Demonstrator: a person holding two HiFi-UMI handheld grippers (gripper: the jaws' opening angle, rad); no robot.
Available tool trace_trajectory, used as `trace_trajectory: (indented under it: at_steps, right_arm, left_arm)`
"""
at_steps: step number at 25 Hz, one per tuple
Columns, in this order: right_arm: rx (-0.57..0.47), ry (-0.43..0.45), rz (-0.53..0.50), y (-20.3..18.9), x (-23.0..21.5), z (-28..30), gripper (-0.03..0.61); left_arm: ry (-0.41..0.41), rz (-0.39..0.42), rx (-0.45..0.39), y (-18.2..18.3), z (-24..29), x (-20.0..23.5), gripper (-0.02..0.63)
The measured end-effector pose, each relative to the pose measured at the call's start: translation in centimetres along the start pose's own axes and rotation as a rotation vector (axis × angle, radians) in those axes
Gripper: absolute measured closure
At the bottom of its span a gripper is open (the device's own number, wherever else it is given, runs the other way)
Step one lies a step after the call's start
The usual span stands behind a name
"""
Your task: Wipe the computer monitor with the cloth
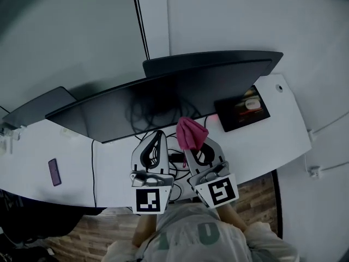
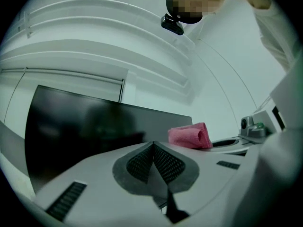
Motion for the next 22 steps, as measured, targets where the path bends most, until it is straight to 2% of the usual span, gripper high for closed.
trace_trajectory:
  at_steps: [8,13,18,22]
  right_arm:
    - [-0.027,0.143,-0.016,0.9,6.6,3.8,0.522]
    - [-0.057,0.228,0.03,2.4,11.6,7.3,0.522]
    - [-0.161,0.304,0.019,6.3,17.5,11.4,0.522]
    - [-0.235,0.333,0.063,10.5,21.9,14.7,0.522]
  left_arm:
    - [0.164,0.02,-0.002,0.8,-4.6,7.0,0.598]
    - [0.269,0.046,0.001,1.8,-8.1,11.7,0.598]
    - [0.397,0.073,-0.001,3.1,-12.5,17.5,0.598]
    - [0.437,0.092,-0.009,4.6,-14.9,21.5,0.598]
Point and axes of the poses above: the fingertips, and each gripper's own axes: z forward along the fingers, x to its left, y out of its top, the point moved 2 cm from there along -z, backward along the fingers, and after that the axes turned 4 degrees about -z, right-handed, at the moved point
